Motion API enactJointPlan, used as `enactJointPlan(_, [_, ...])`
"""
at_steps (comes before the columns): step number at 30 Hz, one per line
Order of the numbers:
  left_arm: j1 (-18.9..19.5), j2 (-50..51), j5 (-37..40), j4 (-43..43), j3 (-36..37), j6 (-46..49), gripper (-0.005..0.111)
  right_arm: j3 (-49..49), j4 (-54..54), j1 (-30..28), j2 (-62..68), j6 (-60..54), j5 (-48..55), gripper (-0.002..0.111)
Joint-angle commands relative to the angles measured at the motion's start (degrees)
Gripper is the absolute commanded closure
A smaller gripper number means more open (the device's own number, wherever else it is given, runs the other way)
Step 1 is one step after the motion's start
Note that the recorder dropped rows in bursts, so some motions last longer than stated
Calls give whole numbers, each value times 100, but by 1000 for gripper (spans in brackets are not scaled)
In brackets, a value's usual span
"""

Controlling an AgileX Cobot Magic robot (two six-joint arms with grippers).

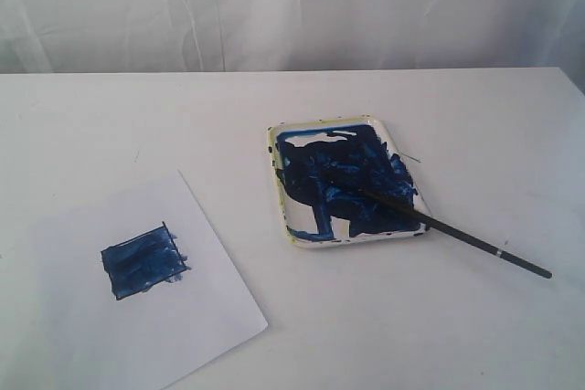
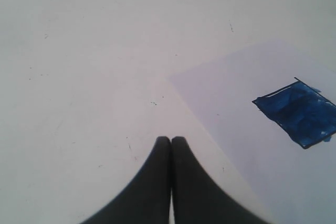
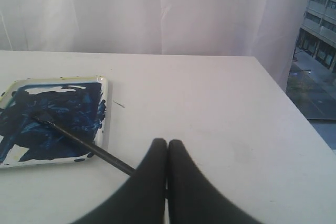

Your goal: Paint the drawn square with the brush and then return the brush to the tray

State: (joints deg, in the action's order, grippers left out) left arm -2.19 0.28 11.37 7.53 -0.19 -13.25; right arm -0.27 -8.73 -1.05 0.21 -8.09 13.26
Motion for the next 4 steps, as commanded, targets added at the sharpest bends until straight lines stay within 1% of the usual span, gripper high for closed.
enactJointPlan(1, [-54, -28, 12, -13, 19, -21, 107, 27, -2, -40, -21, -3, -76, 108])
enactJointPlan(4, [-54, -28, 12, -13, 19, -21, 107, 27, -2, -40, -21, -3, -76, 108])
